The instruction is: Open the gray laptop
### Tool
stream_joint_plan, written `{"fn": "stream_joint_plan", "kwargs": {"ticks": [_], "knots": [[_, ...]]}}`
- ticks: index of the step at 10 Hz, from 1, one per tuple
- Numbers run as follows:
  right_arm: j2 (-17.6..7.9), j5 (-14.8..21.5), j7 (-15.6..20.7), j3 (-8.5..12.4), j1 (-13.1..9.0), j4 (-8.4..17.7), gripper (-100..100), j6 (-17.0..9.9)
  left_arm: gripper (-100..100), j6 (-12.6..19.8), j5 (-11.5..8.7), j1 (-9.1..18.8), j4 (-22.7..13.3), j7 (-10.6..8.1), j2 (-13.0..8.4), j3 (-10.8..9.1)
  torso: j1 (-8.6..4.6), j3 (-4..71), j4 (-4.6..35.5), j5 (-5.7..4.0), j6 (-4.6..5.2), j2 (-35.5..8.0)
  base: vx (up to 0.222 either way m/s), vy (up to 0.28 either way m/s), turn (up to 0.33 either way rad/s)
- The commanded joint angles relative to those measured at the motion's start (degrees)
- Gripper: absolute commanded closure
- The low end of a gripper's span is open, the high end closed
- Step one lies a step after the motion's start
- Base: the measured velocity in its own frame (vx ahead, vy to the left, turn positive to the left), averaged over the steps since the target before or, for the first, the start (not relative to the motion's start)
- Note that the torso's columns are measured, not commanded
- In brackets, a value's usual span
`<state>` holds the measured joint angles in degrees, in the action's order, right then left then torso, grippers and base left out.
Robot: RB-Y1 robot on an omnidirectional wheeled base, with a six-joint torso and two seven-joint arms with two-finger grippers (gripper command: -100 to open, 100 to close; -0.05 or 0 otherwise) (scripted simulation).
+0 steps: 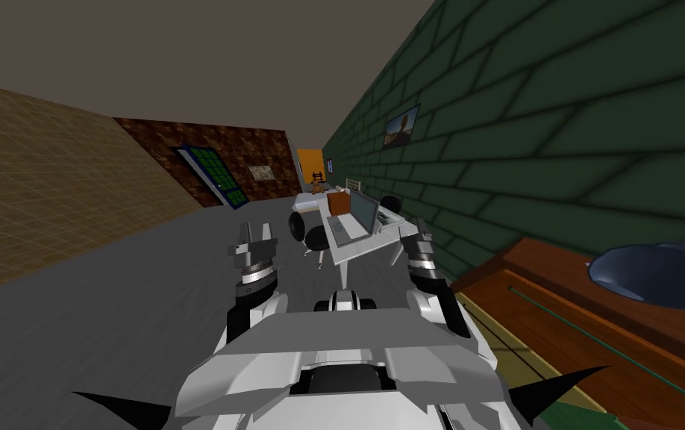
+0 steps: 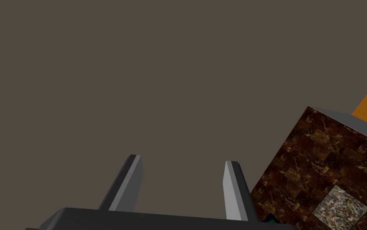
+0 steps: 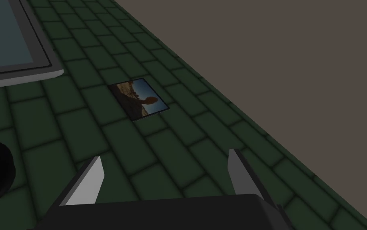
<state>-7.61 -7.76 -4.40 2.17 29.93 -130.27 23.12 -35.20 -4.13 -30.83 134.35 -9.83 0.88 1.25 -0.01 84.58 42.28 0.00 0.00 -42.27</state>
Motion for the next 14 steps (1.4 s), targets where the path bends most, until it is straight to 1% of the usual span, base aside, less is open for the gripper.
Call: {"fn": "stream_joint_plan", "kwargs": {"ticks": [1, 3, 4, 6, 7, 8, 9, 10, 11, 12, 13, 14], "knots": [[-1.53, -2.22, -3.34, 0.0, 0.48, 0.67, -100, 0.14, 0, 0.0, 0.0, 0.0, 0.0, 0.0, 0.0, 0.0, 0.0, -0.01, 0.01, 0.0, 0.0, -0.02, 0.021, -0.047, 0.069], [-2.87, -5.31, -7.03, -0.02, 0.98, 1.77, -100, 0.29, 0, 0.0, 0.0, 0.0, 0.0, 0.0, 0.0, 0.0, 0.08, -0.02, 0.01, 0.02, -0.01, -0.03, 0.017, -0.049, 0.199], [-2.87, -5.31, -7.62, -0.02, 0.98, 1.77, -100, 0.29, 0, 0.0, 0.0, 0.0, 0.0, 0.0, 0.0, 0.0, -0.01, -0.02, 0.01, 0.0, -0.01, -0.03, 0.009, -0.054, 0.066], [-3.8, -8.73, -11.23, -0.08, 1.45, 2.97, -100, 0.45, 0, 0.0, 0.0, 0.0, 0.0, 0.0, 0.0, 0.0, -0.01, 0.0, 0.0, 0.0, -0.01, 0.01, 0.027, -0.065, 0.189], [-3.8, -8.73, -12.35, -0.08, 1.45, 2.97, -100, 0.45, 0, 0.0, 0.0, 0.0, 0.0, 0.0, 0.0, 0.0, -0.05, 0.03, -0.01, -0.01, -0.02, 0.04, 0.024, -0.063, 0.116], [-4.12, -10.55, -14.35, -0.14, 1.66, 3.61, -100, 0.53, 0, 0.0, 0.0, -0.01, 0.0, 0.0, 0.0, 0.0, 0.01, 0.01, 0.0, 0.0, 0.03, 0.01, 0.016, -0.071, 0.15], [-4.12, -10.55, -14.86, -0.14, 1.66, 3.61, -100, 0.53, 0, 0.0, 0.0, 0.0, 0.0, 0.0, 0.0, 0.0, 0.0, -0.02, 0.01, 0.0, -0.01, -0.03, 0.007, -0.057, 0.092], [-4.35, -12.43, -17.0, -0.22, 1.82, 4.27, -100, 0.6, 0, 0.0, 0.0, -0.01, 0.0, 0.0, 0.0, 0.0, 0.06, -0.04, 0.02, 0.02, 0.02, -0.06, 0.01, -0.061, 0.199], [-4.35, -12.43, -17.45, -0.22, 1.82, 4.27, -100, 0.6, 0, 0.0, 0.0, 0.0, 0.0, 0.0, 0.0, 0.0, 0.03, -0.03, 0.01, 0.01, -0.02, -0.04, 0.007, -0.053, 0.091], [-4.5, -14.36, -19.68, -0.32, 1.94, 4.96, -100, 0.67, 0, 0.0, 0.0, -0.01, 0.0, 0.0, 0.0, 0.0, 0.04, -0.02, 0.01, 0.01, 0.02, -0.03, 0.009, -0.052, 0.171], [-4.5, -14.36, -20.1, -0.32, 1.94, 4.96, -100, 0.67, 0, 0.0, 0.0, 0.0, 0.0, 0.0, 0.0, 0.0, 0.02, 0.0, 0.0, 0.01, -0.02, 0.0, 0.005, -0.051, 0.101], [-4.57, -16.34, -22.37, -0.45, 2.01, 5.67, -100, 0.74, 0, 0.0, 0.0, -0.01, 0.0, 0.0, 0.0, 0.0, 0.02, -0.01, 0.0, 0.01, 0.02, -0.01, 0.012, -0.073, 0.178]]}}
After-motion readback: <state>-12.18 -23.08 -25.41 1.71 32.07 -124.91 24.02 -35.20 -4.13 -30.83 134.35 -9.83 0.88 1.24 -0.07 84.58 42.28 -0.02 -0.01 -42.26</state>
